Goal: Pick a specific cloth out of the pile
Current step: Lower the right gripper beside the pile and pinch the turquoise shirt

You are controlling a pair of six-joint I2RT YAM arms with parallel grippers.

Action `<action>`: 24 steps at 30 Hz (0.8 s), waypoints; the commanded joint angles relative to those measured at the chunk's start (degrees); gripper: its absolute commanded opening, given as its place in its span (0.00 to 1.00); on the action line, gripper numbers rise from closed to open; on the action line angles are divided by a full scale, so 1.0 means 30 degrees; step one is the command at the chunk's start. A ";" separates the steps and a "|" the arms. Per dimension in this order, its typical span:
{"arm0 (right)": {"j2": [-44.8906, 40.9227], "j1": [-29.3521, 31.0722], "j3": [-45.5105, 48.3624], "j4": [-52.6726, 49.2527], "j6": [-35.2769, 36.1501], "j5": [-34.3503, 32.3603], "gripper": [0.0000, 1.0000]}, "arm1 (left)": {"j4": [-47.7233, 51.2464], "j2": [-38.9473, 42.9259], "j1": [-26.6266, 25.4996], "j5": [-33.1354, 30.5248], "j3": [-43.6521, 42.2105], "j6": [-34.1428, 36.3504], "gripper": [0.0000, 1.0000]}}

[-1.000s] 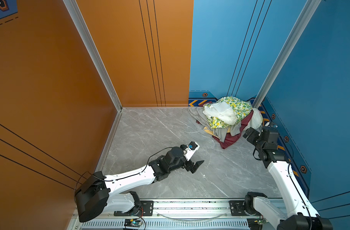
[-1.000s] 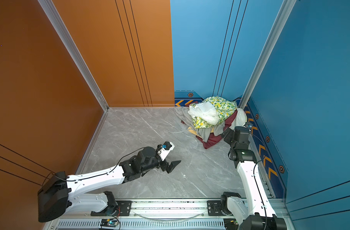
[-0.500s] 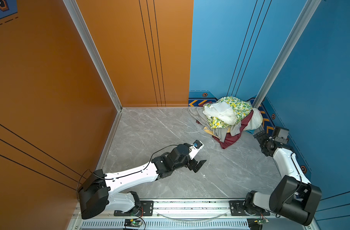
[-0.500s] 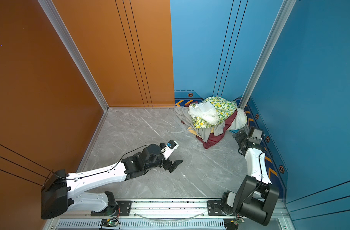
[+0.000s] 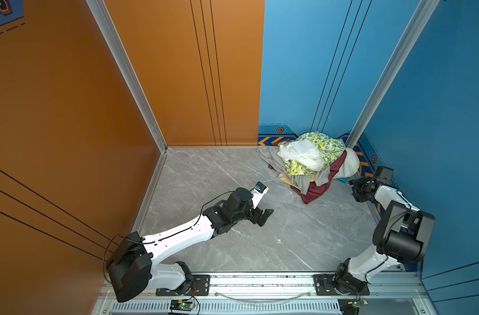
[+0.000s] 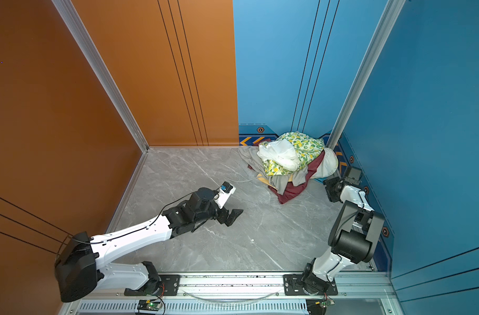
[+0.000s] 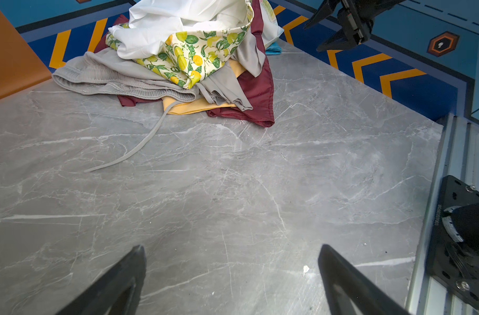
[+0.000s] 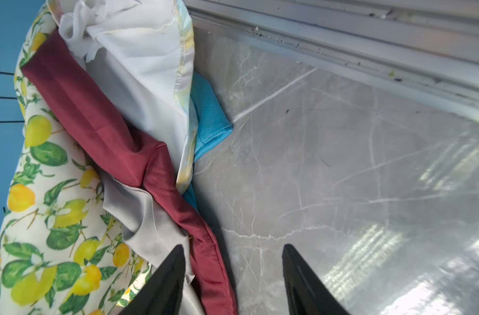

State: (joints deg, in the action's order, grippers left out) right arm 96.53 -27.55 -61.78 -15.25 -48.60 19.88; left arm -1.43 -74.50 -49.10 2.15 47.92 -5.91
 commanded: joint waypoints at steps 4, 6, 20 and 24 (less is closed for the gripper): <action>0.2413 0.0420 -0.1757 0.1239 -0.1099 0.0497 0.50 | 0.0179 -0.0232 0.0680 0.1818 0.0658 -0.0126 0.97; 0.3043 0.0566 -0.2169 0.1605 -0.1370 0.0351 0.48 | -0.0135 -0.0199 0.0856 0.2152 0.0575 -0.0086 0.97; 0.5489 0.0805 -0.3102 0.4114 -0.3284 -0.0172 0.41 | -0.3435 0.1023 0.1285 0.3502 -0.1551 0.1324 0.95; 0.5807 0.0834 -0.3048 0.4664 -0.3816 -0.0210 0.40 | -0.3420 0.1109 0.1338 0.3305 -0.1597 0.1421 0.95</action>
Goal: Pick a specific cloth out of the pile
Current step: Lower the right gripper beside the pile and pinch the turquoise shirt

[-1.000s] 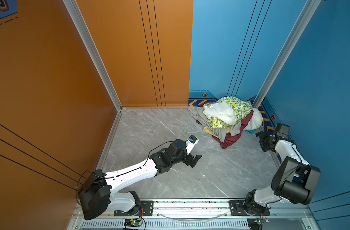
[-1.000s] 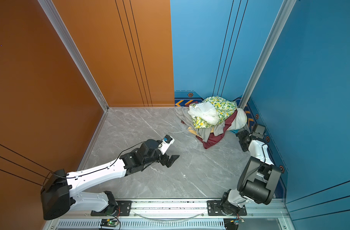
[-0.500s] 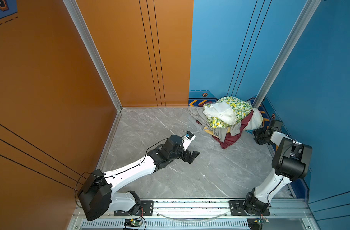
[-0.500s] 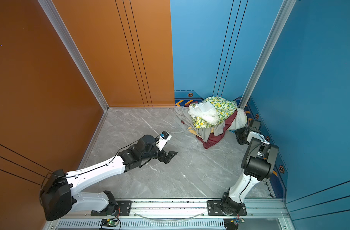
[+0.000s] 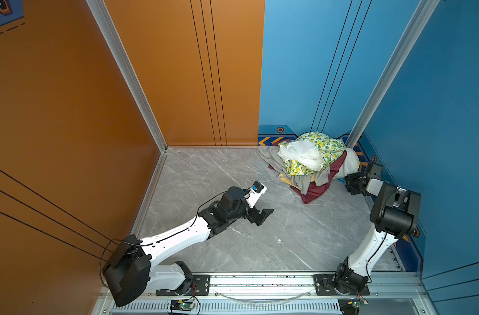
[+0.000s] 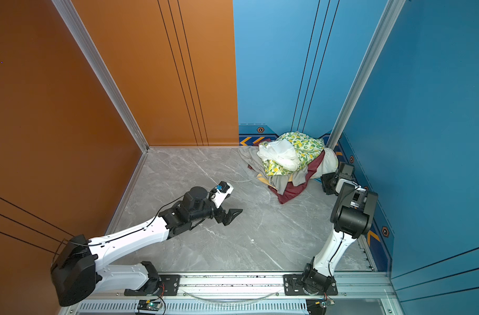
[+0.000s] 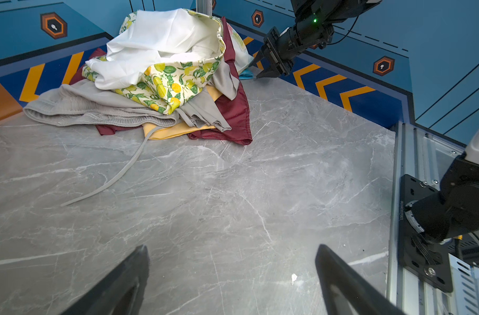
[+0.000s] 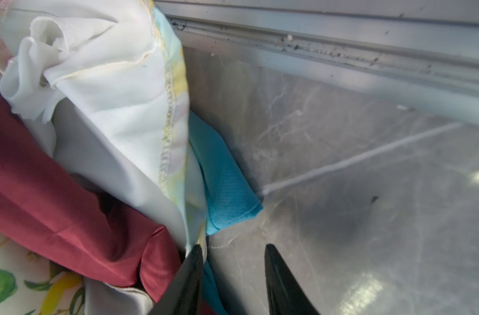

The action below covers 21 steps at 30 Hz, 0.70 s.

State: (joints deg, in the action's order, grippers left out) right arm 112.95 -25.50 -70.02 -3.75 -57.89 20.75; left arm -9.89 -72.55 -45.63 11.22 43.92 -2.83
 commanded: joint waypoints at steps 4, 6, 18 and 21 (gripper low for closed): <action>0.0633 0.0096 -0.0344 0.0977 -0.0959 -0.0640 0.40 | -0.0607 0.0566 0.0203 0.0040 -0.0313 0.0481 0.95; 0.0788 0.0091 -0.0296 0.1176 -0.1090 -0.0600 0.39 | -0.0626 0.0566 0.0194 -0.0080 -0.0340 0.0573 0.95; 0.1132 -0.0054 0.0100 0.1737 -0.1622 -0.0758 0.37 | -0.0605 0.0403 0.0180 -0.0328 -0.0344 0.0611 0.94; 0.1365 -0.0085 0.0092 0.1934 -0.1956 -0.0748 0.36 | -0.0612 0.0397 0.0178 -0.0383 -0.0337 0.0591 0.95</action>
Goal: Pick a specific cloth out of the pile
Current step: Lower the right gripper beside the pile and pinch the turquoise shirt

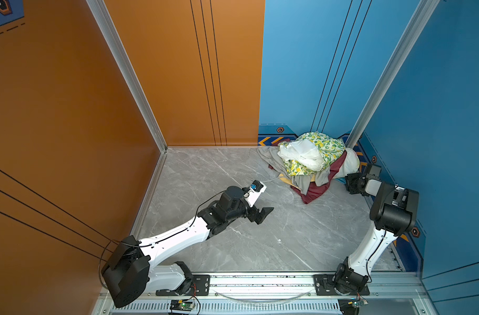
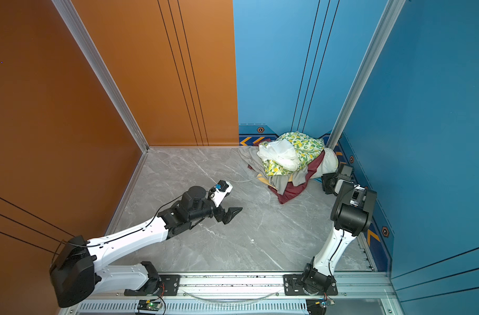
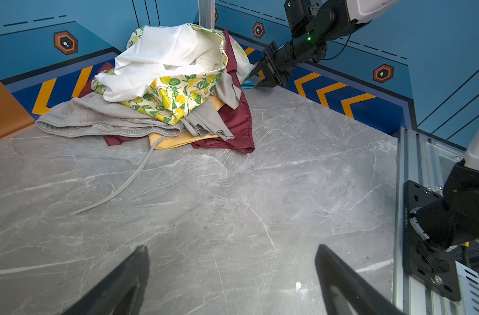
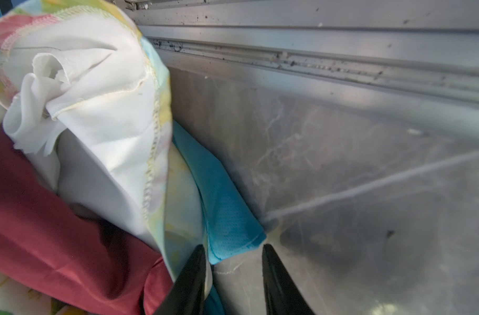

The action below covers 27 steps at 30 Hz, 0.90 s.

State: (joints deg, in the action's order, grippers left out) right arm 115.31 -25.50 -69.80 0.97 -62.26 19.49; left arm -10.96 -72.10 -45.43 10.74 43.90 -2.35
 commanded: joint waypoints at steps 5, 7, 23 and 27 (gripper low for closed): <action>0.1041 -0.0139 0.0332 0.1353 -0.1676 0.0021 0.32 | -0.0219 0.0250 0.0114 -0.0329 -0.0335 0.0428 0.95; 0.1029 -0.0115 0.0386 0.1460 -0.1858 0.0038 0.32 | -0.0238 0.0297 0.0114 -0.0365 -0.0336 0.0426 0.95; 0.1856 0.0032 0.0120 0.2072 -0.2515 0.0117 0.00 | -0.0167 0.0457 0.0085 -0.0625 -0.0337 0.0473 0.95; 0.1306 0.0091 0.0121 0.1842 -0.2362 -0.0038 0.00 | -0.0174 0.0448 0.0065 -0.0693 -0.0340 0.0501 0.95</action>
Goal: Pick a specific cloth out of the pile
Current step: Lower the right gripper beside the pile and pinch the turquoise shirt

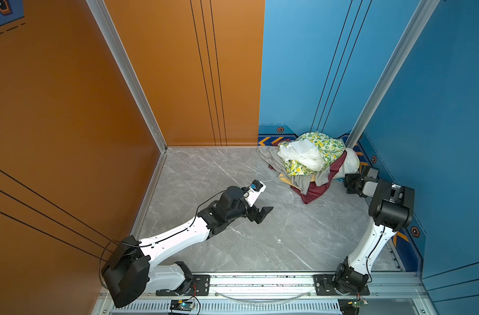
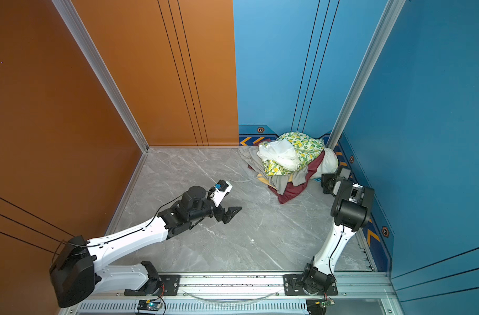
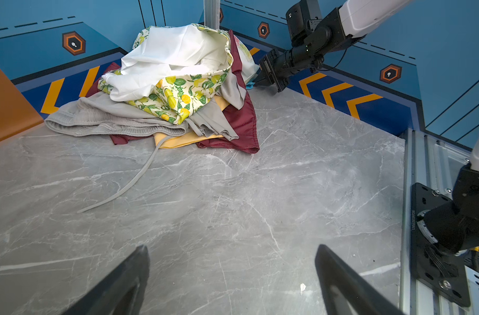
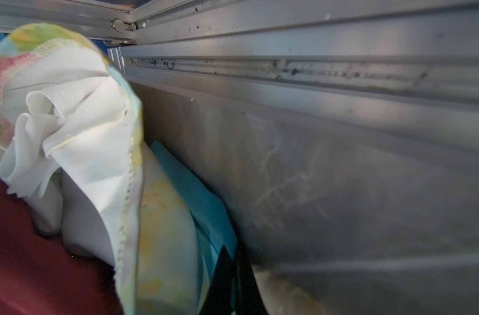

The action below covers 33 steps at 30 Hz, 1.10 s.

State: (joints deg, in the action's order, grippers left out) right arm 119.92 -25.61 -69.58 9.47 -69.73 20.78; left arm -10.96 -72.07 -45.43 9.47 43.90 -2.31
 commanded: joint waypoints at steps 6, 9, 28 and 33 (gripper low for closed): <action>-0.2110 0.0185 0.0248 -0.1178 0.0155 -0.0583 0.00 | -0.0111 0.0581 -0.0018 -0.0372 -0.0340 0.0559 0.95; -0.3045 0.0214 0.0184 -0.1509 0.0251 -0.0568 0.00 | 0.0049 0.0675 -0.0087 -0.0535 -0.0284 0.0627 0.95; -0.7161 0.0887 -0.3329 -0.3422 0.0663 -0.0498 0.00 | 0.0650 0.0910 -0.1202 -0.2190 -0.0276 0.1470 0.94; -0.7712 0.0834 -0.4571 -0.3605 0.0745 -0.0397 0.00 | 0.0668 0.0740 -0.1569 -0.2363 -0.0299 0.1571 0.94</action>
State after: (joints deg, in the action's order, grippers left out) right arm 100.49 -22.55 -79.37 -2.85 -68.84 20.78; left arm -10.07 -69.95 -49.28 3.88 43.90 1.30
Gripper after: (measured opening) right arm 0.048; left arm 0.942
